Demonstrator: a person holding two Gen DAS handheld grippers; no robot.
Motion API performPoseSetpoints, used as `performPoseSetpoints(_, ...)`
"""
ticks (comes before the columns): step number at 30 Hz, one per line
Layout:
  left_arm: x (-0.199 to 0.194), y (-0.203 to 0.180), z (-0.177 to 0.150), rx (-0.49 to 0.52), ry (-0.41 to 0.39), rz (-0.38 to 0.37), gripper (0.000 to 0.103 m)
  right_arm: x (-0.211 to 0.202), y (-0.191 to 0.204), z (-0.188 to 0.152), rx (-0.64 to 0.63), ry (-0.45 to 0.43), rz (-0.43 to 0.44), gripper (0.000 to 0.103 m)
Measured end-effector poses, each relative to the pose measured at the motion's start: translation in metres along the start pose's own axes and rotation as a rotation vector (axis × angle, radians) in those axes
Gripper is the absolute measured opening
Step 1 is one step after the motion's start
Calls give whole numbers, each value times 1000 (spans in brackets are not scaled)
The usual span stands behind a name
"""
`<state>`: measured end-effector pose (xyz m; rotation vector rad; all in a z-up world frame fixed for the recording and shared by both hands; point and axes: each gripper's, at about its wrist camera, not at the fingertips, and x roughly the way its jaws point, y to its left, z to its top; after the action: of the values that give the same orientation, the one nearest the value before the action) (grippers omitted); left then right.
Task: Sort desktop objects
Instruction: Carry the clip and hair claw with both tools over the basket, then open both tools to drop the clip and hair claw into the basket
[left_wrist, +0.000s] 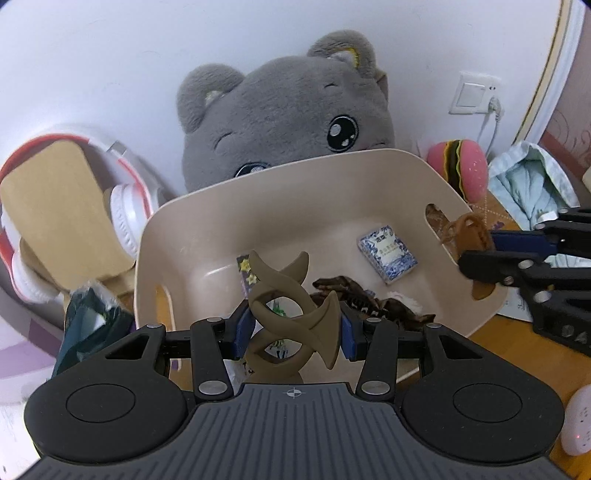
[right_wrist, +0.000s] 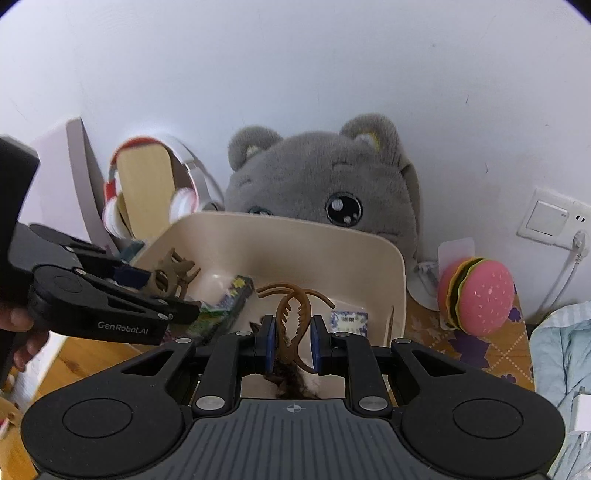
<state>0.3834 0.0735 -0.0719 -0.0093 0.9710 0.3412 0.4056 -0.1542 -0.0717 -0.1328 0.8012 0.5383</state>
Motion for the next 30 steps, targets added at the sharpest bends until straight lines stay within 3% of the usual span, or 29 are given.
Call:
performPoseSetpoints(14,21,-20,14,62,-13,12,48,45,0,-5,-64,103,-21,17)
performPoseSetpoints(20,33,-10,16,-24,35,-19,49,60,4,-8,-90,143,-28,18)
performPoseSetpoints(22,33,-5,15,-46,34,-31,55,63,5,-9,-87,154,-29,17)
performPoseSetpoints(23,31,-4,14,-49,24,-30,58,64,5,-9,-85,160,-27,21)
performPoseSetpoints(24,29,-3,13,-49,11,-25,64,64,4,-10,-80,168,-26,31)
performPoseSetpoints(26,27,-1,13,-57,-5,-9,72,63,5,-11,-80,166,-23,36)
performPoseSetpoints(27,25,1,13,-69,-9,2,76,62,6,-11,-85,164,-24,44)
performPoseSetpoints(28,24,3,13,-82,-11,6,76,61,7,-11,-92,162,-25,53)
performPoseSetpoints(30,21,8,12,-110,-13,4,76,58,9,-11,-100,157,-23,60)
